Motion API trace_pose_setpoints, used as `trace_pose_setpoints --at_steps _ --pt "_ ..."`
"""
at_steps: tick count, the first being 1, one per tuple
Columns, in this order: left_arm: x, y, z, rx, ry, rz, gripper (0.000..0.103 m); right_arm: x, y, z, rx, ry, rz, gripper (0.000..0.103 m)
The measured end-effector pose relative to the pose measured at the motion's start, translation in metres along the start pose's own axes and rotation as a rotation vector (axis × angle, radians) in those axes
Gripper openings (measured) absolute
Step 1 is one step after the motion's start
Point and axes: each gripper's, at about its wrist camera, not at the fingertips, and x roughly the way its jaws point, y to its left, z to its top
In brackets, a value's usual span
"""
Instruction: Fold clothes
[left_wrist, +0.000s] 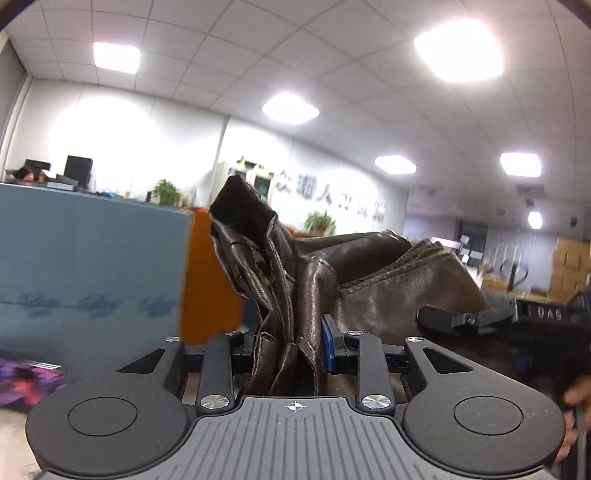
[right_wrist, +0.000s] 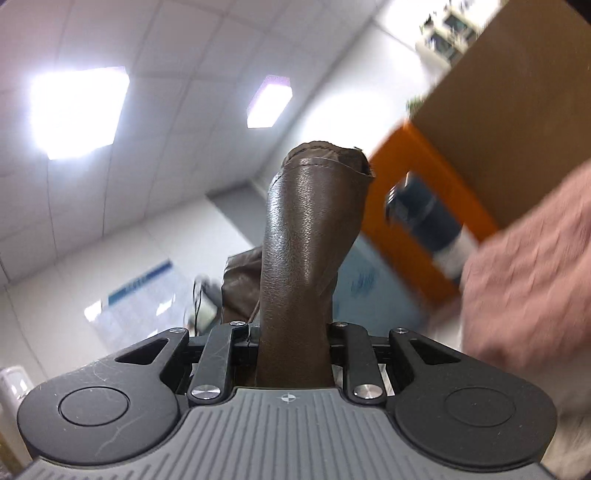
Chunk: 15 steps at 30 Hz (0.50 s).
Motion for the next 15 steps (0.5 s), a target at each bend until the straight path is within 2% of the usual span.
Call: trace_pose_setpoints --at_steps 3,7,10,15 --pt "0.035 -0.014 -0.006 -0.001 0.021 -0.01 0.028 -0.009 -0.018 0.013 -0.031 -0.067 -0.023 0.02" --pt "0.071 -0.034 -0.017 0.049 0.063 -0.013 0.028 -0.019 -0.056 0.024 -0.017 -0.089 -0.036 0.02" --pt "0.095 -0.043 -0.024 0.047 0.085 -0.04 0.028 -0.031 -0.085 0.031 -0.006 -0.126 -0.06 0.02" --pt "0.136 -0.051 -0.045 0.006 0.131 -0.063 0.03 -0.046 -0.119 0.043 0.002 -0.185 -0.212 0.02"
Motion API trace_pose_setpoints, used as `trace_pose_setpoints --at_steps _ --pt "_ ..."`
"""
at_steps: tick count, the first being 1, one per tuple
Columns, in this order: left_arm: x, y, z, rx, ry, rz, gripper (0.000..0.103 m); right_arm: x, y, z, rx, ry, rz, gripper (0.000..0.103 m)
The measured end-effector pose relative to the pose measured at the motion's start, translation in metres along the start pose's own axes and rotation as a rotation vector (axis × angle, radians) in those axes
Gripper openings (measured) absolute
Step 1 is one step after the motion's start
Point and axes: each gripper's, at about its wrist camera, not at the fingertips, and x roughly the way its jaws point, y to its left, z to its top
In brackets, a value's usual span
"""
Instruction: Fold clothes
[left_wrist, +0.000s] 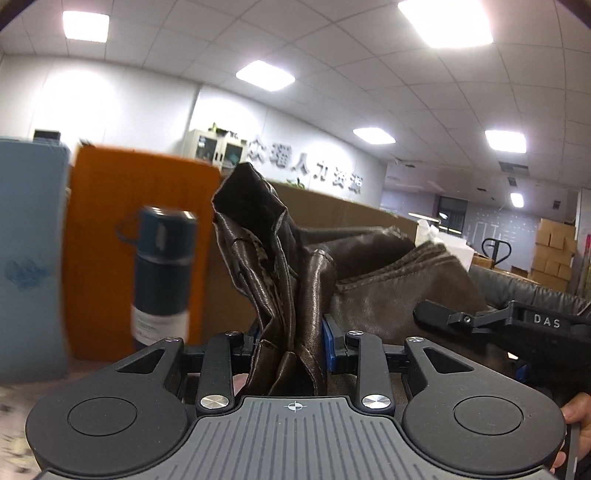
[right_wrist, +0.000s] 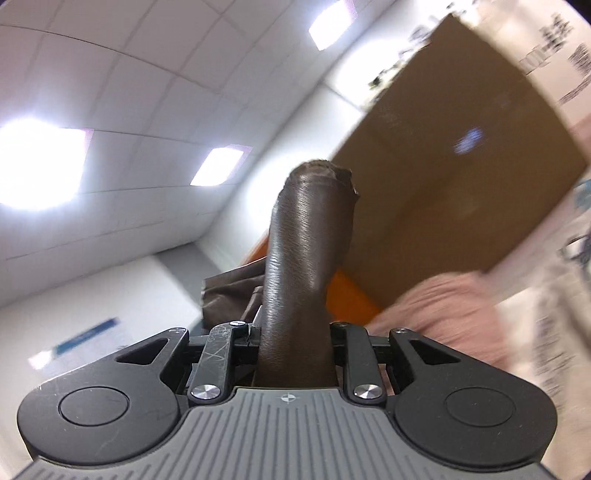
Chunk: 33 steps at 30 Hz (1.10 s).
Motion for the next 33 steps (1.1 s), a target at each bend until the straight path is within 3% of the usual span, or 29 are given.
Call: trace_pose_setpoints --at_steps 2,5,7,9,16,22,28,31,32,33 --pt "0.02 -0.003 -0.007 0.025 0.027 0.039 0.034 0.003 -0.012 0.0 -0.003 -0.018 -0.078 0.02" --pt "0.038 -0.003 -0.015 0.045 0.053 0.105 0.055 0.014 -0.022 -0.003 -0.053 -0.008 -0.245 0.024" --pt "0.037 0.002 -0.019 0.03 0.056 0.149 0.084 0.02 -0.026 -0.008 -0.086 0.001 -0.327 0.031" --pt "0.031 0.011 -0.026 -0.017 0.025 0.203 0.097 0.019 -0.027 -0.009 -0.114 -0.006 -0.378 0.035" --pt "0.044 0.024 -0.045 -0.031 0.12 0.272 0.103 0.025 -0.043 -0.017 -0.174 0.006 -0.55 0.051" --pt "0.041 0.017 -0.044 0.04 0.108 0.267 0.103 0.031 -0.043 -0.021 -0.225 0.004 -0.636 0.069" --pt "0.014 0.013 -0.039 0.082 0.08 0.279 0.103 0.019 -0.036 -0.021 -0.238 -0.069 -0.575 0.084" --pt "-0.003 0.015 -0.039 0.094 0.075 0.29 0.103 -0.001 -0.026 -0.02 -0.222 -0.199 -0.466 0.095" --pt "-0.012 0.016 -0.04 0.095 0.073 0.291 0.103 -0.008 -0.023 -0.022 -0.217 -0.255 -0.452 0.102" --pt "-0.02 0.016 -0.04 0.095 0.071 0.294 0.103 -0.015 -0.02 -0.023 -0.213 -0.311 -0.438 0.103"
